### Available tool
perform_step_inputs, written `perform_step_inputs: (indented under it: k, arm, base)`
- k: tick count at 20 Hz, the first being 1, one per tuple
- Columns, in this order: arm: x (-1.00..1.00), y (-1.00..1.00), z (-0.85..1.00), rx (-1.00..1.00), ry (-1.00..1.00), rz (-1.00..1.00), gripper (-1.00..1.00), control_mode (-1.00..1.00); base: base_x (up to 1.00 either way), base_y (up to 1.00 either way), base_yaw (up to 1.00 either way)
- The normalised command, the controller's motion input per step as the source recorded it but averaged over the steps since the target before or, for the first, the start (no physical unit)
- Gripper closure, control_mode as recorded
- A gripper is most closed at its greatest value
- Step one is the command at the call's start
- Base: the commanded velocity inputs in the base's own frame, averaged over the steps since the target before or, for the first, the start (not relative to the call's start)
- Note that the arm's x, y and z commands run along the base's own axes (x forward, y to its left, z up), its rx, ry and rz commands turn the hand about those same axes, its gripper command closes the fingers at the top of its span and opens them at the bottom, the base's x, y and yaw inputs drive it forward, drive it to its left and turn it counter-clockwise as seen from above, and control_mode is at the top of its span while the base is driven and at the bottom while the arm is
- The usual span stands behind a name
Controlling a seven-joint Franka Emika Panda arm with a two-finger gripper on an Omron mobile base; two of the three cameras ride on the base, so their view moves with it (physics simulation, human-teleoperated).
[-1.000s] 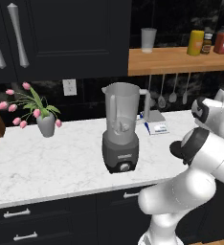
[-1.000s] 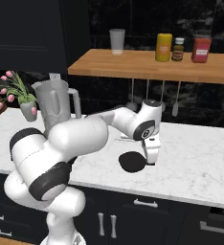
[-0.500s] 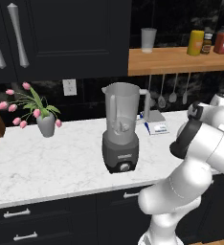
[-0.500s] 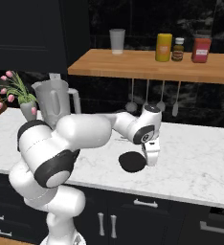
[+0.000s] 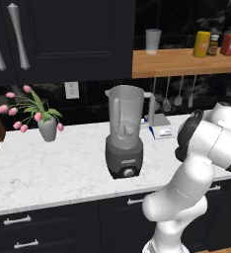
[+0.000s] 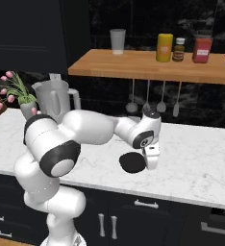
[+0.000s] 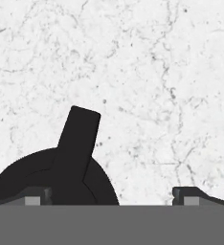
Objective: Close the lid blender by securely placing the lid on top.
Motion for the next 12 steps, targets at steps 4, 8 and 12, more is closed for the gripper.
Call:
perform_step_inputs:
  k: [4, 8, 12]
  arm:
    - [0.18, -0.02, -0.23, 0.00, 0.00, 0.00, -1.00, -1.00]
    - [0.20, -0.06, -0.20, 0.01, 0.00, 0.00, -1.00, -1.00]
    - [0.18, -0.10, -0.18, 0.01, 0.00, 0.00, -1.00, -1.00]
  base:
    - [0.00, 0.00, 0.00]
    - [0.00, 0.00, 0.00]
    - [0.00, 0.00, 0.00]
